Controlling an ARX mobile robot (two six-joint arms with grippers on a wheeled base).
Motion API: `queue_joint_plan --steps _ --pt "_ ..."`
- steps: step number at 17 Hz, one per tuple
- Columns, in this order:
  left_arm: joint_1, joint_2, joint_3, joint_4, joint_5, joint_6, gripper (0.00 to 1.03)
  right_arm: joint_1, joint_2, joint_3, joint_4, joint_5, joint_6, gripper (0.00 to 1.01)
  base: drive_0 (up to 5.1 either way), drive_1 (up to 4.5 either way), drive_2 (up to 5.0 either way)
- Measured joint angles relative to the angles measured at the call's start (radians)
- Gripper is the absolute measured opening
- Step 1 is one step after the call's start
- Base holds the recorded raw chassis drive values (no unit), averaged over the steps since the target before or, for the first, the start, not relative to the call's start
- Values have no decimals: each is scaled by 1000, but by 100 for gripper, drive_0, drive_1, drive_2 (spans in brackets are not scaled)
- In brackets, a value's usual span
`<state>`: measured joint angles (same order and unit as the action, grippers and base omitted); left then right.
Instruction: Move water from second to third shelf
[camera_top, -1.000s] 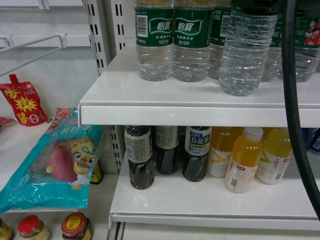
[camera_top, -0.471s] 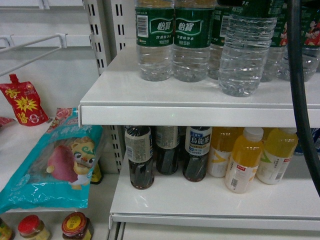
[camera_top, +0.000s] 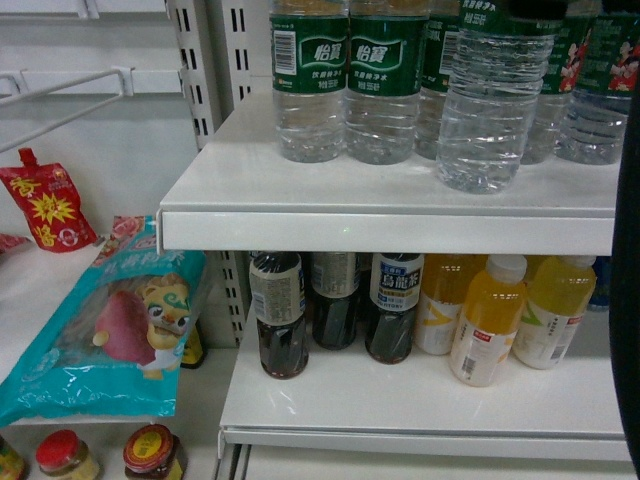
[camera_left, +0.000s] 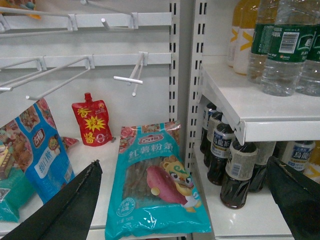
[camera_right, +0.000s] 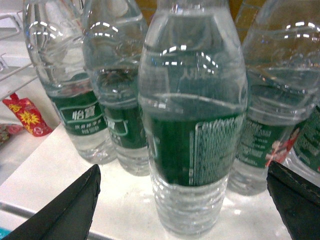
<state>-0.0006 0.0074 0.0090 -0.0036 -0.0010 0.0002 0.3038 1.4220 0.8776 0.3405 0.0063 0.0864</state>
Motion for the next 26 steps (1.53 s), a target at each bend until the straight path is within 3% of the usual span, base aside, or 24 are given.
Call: queue_joint_plan --steps 5,14,15,16,17,20,21,22,26 --pt "0 0 0 0 0 0 98 -32 -253 -227 12 -49 14 98 0 0 0" --pt "0 0 0 0 0 0 98 -124 -530 -439 -87 -121 23 98 0 0 0" --pt "0 0 0 0 0 0 98 -124 -601 -503 -13 -58 12 94 0 0 0" --pt "0 0 0 0 0 0 98 -132 -700 -576 61 60 -24 83 0 0 0" --pt "0 0 0 0 -1 0 98 -159 -799 -646 73 126 -54 68 0 0 0" --pt "0 0 0 0 0 0 98 -195 -846 -713 56 101 -71 40 0 0 0" --pt "0 0 0 0 0 0 98 -290 -912 -751 41 6 -80 15 0 0 0" --pt "0 0 0 0 0 0 98 -304 -988 -794 3 -6 -84 2 0 0 0" --pt "0 0 0 0 0 0 98 -304 -1136 -847 -76 -6 -84 2 0 0 0"
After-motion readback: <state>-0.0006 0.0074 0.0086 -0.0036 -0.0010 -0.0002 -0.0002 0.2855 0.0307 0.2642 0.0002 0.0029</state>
